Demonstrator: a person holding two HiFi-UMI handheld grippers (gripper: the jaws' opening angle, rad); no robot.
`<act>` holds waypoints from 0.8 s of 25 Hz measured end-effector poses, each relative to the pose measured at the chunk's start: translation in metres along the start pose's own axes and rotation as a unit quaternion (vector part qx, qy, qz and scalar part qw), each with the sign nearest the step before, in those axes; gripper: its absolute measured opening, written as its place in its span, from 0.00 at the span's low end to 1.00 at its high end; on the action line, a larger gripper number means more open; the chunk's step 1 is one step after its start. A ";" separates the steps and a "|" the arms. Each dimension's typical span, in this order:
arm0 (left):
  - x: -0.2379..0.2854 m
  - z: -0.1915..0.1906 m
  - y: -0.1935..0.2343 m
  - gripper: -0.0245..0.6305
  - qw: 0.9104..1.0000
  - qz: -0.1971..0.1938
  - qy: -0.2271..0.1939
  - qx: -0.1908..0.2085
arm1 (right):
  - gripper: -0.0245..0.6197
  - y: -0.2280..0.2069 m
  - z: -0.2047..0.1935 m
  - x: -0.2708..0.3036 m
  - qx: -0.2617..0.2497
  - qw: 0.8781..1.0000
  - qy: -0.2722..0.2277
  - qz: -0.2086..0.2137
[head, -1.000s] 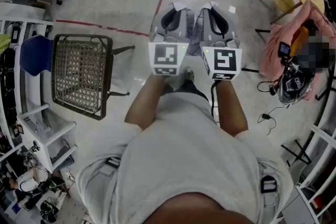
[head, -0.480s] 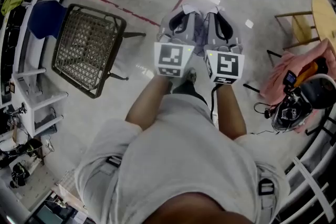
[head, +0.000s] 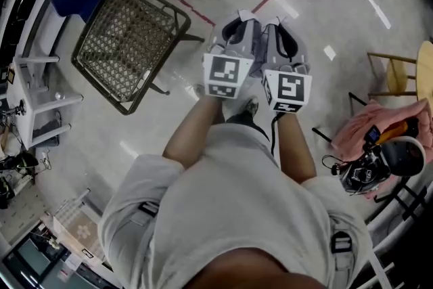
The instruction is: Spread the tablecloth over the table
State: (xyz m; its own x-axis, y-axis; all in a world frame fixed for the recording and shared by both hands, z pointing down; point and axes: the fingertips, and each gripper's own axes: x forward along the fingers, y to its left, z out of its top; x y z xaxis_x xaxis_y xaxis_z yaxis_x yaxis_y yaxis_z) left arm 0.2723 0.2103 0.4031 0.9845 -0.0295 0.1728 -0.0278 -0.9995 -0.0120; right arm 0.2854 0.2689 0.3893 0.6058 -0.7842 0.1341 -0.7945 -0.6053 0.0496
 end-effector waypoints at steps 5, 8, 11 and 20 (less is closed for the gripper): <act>-0.003 0.004 0.058 0.07 1.000 -0.003 -0.007 -0.001 | 0.05 0.042 0.012 0.044 -0.007 1.000 0.004 0.004; -0.003 0.008 0.092 0.07 1.000 -0.005 -0.013 -0.004 | 0.05 0.068 0.020 0.071 -0.014 1.000 0.007 0.009; -0.001 0.009 0.125 0.07 1.000 -0.008 -0.017 -0.005 | 0.05 0.086 0.026 0.096 -0.020 1.000 0.005 0.010; 0.005 -0.004 0.217 0.07 1.000 -0.019 -0.006 -0.004 | 0.05 0.152 0.024 0.163 -0.026 0.999 0.025 0.015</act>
State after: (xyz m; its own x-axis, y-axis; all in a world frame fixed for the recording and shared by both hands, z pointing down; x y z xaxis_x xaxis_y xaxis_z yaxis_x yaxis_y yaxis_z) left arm 0.2702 -0.0065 0.4053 0.9869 0.0083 0.1614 0.0079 -1.0000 0.0031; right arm 0.2647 0.0460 0.3951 0.5806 -0.7928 0.1851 -0.8136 -0.5735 0.0956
